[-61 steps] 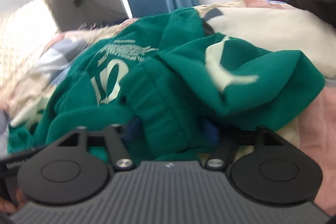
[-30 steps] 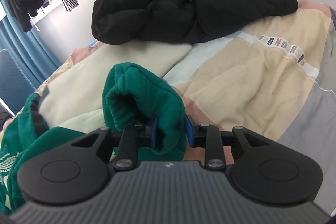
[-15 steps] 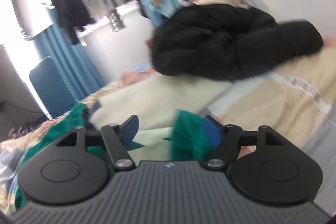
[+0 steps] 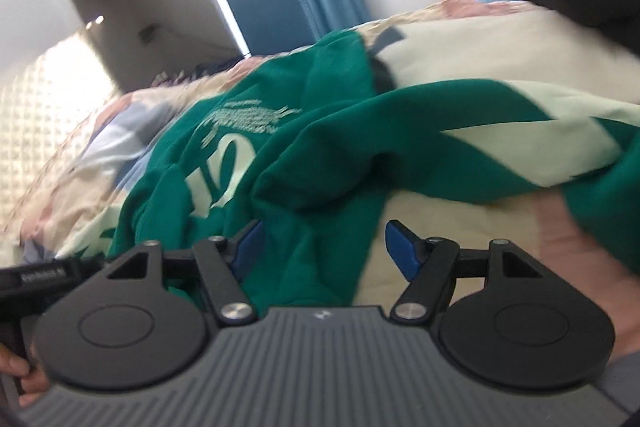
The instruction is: Fold large clothes
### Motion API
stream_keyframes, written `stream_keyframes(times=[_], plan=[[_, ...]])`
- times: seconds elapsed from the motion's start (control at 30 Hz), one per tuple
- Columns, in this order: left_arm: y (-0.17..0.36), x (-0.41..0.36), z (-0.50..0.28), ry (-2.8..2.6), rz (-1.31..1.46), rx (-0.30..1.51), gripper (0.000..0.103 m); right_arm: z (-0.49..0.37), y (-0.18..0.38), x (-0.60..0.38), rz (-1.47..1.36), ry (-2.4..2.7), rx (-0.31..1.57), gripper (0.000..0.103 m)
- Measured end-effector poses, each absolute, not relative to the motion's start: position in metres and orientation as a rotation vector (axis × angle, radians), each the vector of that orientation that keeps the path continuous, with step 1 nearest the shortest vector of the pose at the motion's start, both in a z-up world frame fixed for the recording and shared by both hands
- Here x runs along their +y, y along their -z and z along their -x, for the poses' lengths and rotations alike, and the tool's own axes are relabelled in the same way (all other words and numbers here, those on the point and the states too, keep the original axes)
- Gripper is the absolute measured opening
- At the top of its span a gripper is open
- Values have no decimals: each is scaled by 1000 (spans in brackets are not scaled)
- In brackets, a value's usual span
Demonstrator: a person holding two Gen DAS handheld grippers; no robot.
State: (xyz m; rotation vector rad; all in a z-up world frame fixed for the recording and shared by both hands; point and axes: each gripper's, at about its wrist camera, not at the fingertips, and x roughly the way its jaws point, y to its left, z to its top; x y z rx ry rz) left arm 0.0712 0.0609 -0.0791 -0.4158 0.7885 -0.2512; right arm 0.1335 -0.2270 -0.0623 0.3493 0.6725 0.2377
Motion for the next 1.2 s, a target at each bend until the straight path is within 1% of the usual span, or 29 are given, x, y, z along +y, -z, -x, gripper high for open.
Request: stream_keyframes(times=[0.07,0.2,0.4,0.5,0.6,0.63,0.67,0.73,0.77,0.8,0.87,0.93,1.0,1.2], plan=[[86,56,-69,269,423,841,9,-144,66,-223,-357,-253,680,69],[87,44,-47,288,364,893,3,-149,73,-218,-357,-255,685,69],[78,43,-4,276,348,932,1,-143,64,-244,-464,-171,646,69],[75,41,9,244,284,927,1,-132,55,-270,-569,-100,598,70],[72,51,16,235,330,898,2,-122,56,-294,-648,7,584,71],[69,55,16,226,340,876,2,-120,58,-302,-680,53,587,79],[63,59,19,213,343,844,3,-119,60,-309,-720,88,588,84],[52,67,22,189,338,779,7,-121,65,-321,-793,128,589,84],[47,70,22,188,341,751,19,-124,68,-325,-825,137,595,84],[42,74,22,191,352,721,37,-127,70,-329,-855,138,602,84],[35,82,16,177,362,672,57,-139,75,-331,-913,117,617,84],[31,86,2,142,333,658,58,-155,76,-329,-921,114,635,84],[31,88,-22,112,298,685,58,-168,76,-328,-915,117,647,84],[58,98,-96,83,274,791,58,-201,96,-337,-1043,146,710,84]])
